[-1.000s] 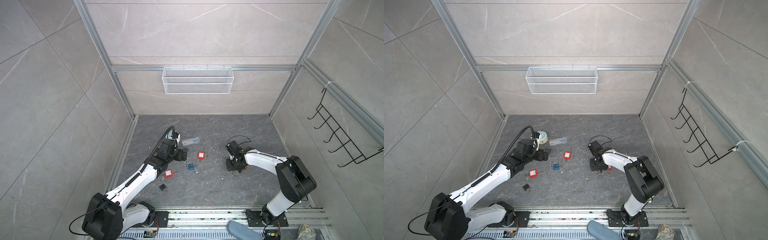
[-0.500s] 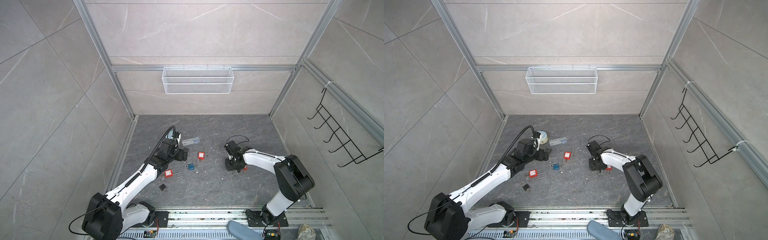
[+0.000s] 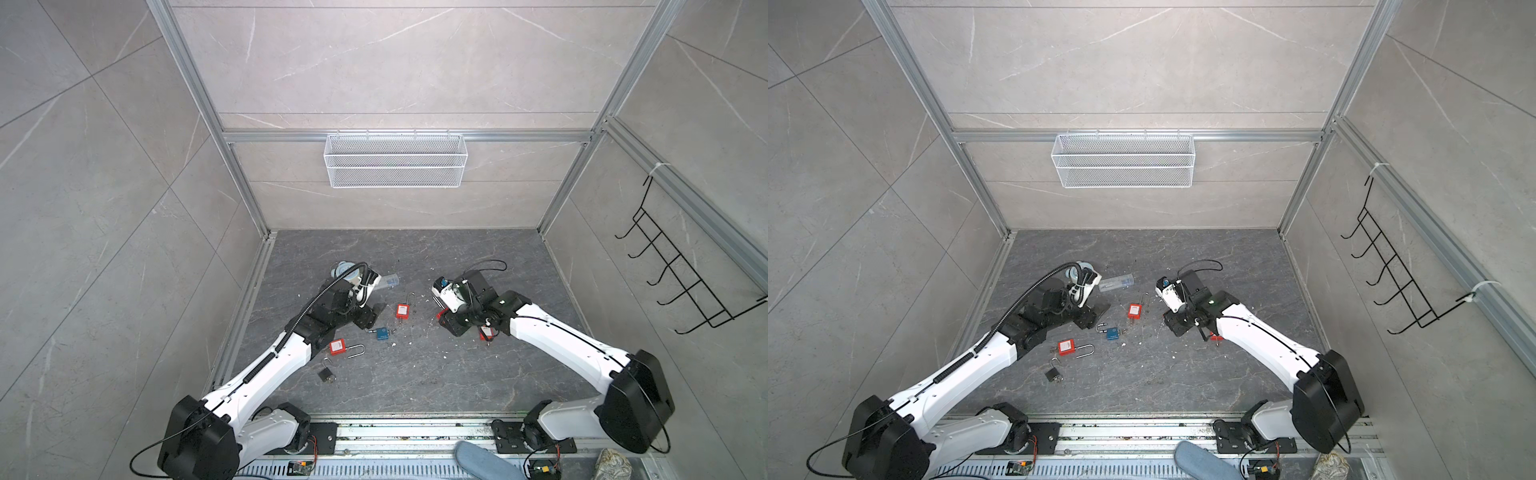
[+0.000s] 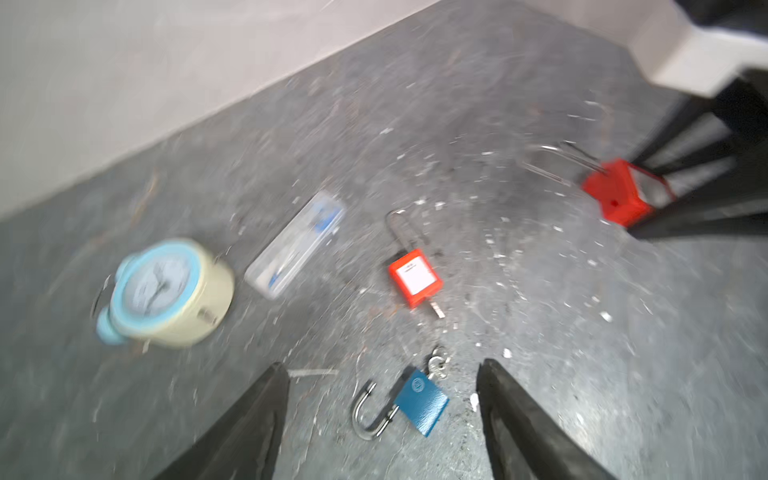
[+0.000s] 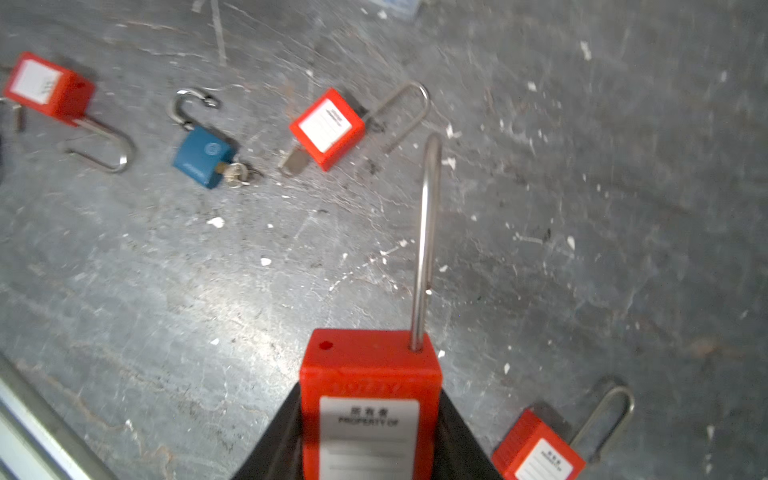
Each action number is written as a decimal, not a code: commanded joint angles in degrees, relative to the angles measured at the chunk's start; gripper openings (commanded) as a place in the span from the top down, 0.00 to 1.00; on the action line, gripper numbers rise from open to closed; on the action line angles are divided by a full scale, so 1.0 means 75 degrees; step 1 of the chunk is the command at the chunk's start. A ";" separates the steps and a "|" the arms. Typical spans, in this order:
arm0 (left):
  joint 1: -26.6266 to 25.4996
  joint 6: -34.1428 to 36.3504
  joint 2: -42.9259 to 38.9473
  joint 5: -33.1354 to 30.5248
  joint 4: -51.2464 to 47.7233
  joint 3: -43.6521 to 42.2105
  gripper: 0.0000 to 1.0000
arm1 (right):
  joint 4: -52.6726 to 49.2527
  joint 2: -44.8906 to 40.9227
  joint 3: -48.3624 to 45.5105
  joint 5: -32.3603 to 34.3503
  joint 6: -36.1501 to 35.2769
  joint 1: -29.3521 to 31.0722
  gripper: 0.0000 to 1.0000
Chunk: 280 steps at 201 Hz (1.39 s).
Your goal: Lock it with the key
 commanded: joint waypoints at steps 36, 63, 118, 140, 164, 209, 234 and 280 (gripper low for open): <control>-0.0096 0.2754 -0.0161 0.2984 0.0504 0.0085 0.41 | -0.0591 -0.0605 0.0420 -0.1596 -0.2941 0.0014 0.71; -0.0159 0.2871 0.0103 0.3530 0.0492 0.0296 0.41 | -0.0556 -0.0819 0.0329 -0.2033 -0.3420 0.0017 0.73; -0.0660 0.2817 0.0761 0.3968 0.0536 0.0671 0.50 | -0.0546 -0.1102 0.0070 -0.2332 -0.4012 0.0072 0.76; -0.0740 0.2575 0.0916 0.3959 0.0964 0.0652 0.50 | -0.0693 -0.1066 0.0110 -0.2387 -0.4186 0.0125 0.76; -0.0750 0.2477 0.1010 0.3900 0.1275 0.0660 0.50 | -0.0795 -0.1057 0.0125 -0.2438 -0.4361 0.0149 0.76; -0.0831 0.2469 0.1178 0.4011 0.1295 0.0702 0.59 | -0.0935 -0.0906 0.0214 -0.2365 -0.4578 0.0172 0.77; -0.0907 0.2463 0.1253 0.4058 0.1301 0.0703 0.66 | -0.0966 -0.0838 0.0268 -0.2336 -0.4637 0.0168 0.77; -0.0943 0.2486 0.1374 0.4114 0.1288 0.0714 0.81 | -0.1009 -0.0752 0.0357 -0.2335 -0.4715 0.0172 0.77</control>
